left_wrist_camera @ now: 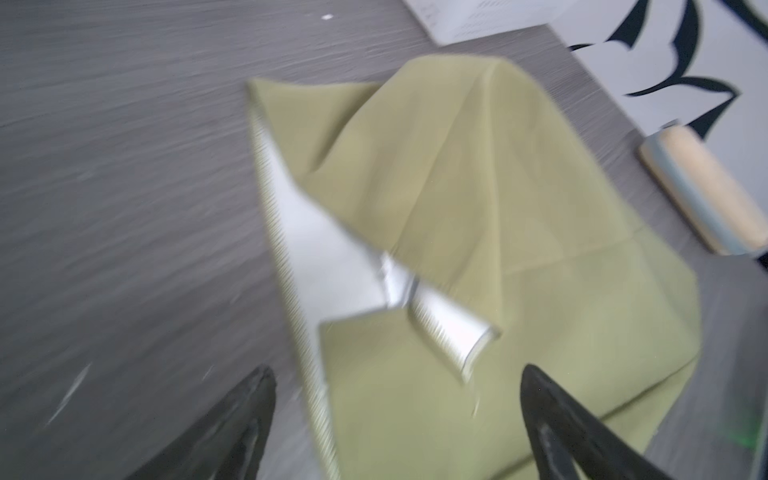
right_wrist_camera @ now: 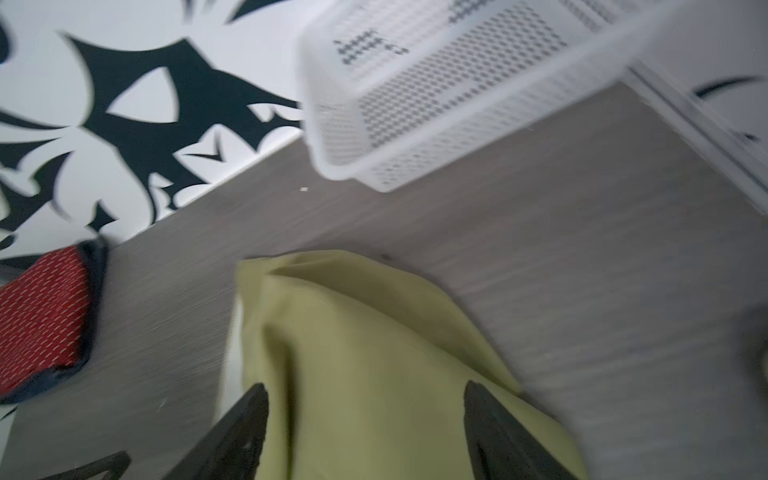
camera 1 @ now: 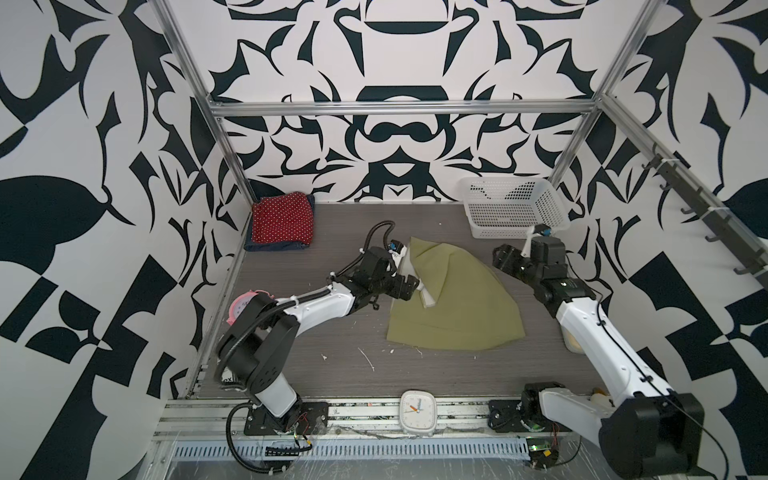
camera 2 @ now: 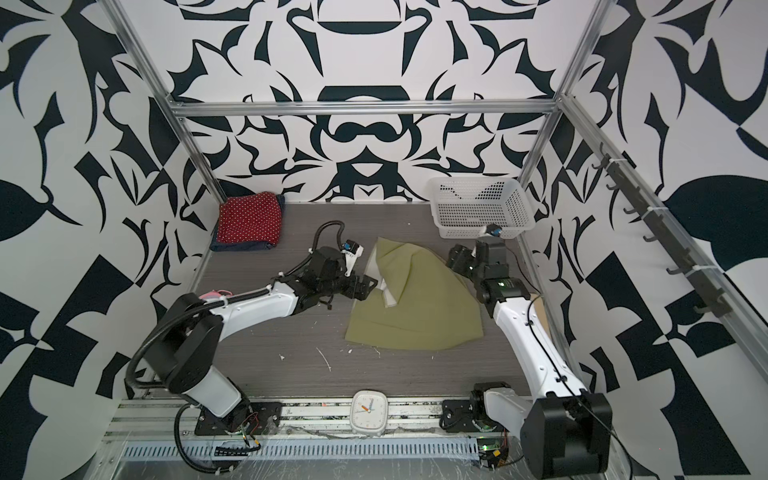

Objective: Fold and stack the skirts

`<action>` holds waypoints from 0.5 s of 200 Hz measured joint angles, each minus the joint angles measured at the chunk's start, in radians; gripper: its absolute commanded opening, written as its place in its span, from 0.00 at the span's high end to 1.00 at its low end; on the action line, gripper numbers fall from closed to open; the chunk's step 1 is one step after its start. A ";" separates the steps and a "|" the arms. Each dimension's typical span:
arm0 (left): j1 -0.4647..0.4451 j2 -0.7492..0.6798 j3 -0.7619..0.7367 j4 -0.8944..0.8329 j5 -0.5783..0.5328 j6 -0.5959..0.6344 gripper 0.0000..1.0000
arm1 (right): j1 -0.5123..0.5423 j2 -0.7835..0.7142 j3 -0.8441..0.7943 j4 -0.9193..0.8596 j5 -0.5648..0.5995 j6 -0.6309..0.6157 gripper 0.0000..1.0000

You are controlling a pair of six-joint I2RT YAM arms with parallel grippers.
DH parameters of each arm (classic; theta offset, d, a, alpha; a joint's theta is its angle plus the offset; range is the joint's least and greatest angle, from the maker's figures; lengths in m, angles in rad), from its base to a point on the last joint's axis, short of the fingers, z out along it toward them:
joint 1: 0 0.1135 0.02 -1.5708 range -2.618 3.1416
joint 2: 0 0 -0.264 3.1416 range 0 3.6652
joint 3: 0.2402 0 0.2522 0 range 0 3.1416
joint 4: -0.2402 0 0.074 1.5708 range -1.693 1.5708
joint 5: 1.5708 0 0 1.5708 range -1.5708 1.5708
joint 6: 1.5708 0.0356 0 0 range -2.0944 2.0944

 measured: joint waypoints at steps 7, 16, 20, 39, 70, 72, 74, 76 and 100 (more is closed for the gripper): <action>0.000 0.043 0.035 0.011 0.030 -0.008 0.02 | -0.050 -0.004 -0.030 -0.002 -0.023 0.013 0.22; -0.001 0.093 0.068 0.024 0.065 -0.022 0.00 | -0.095 -0.004 -0.061 -0.004 -0.049 0.030 0.22; -0.002 0.119 0.082 0.031 0.080 -0.029 0.00 | -0.111 -0.003 -0.074 -0.005 -0.060 0.034 0.22; -0.010 0.208 0.120 0.040 0.129 -0.060 0.00 | -0.139 -0.001 -0.103 -0.021 -0.104 0.050 0.22; -0.039 0.279 0.130 0.038 0.145 -0.112 0.01 | -0.147 -0.005 -0.121 0.014 -0.157 0.068 0.22; -0.041 0.280 0.130 0.039 0.145 -0.114 0.01 | -0.147 -0.006 -0.124 0.018 -0.159 0.069 0.22; -0.043 0.282 0.130 0.039 0.145 -0.117 0.02 | -0.147 -0.007 -0.127 0.020 -0.161 0.071 0.22; -0.046 0.282 0.130 0.040 0.145 -0.121 0.02 | -0.147 -0.009 -0.130 0.026 -0.165 0.073 0.23; -0.064 0.285 0.130 0.074 0.146 -0.150 0.14 | -0.149 -0.026 -0.167 0.065 -0.197 0.091 0.24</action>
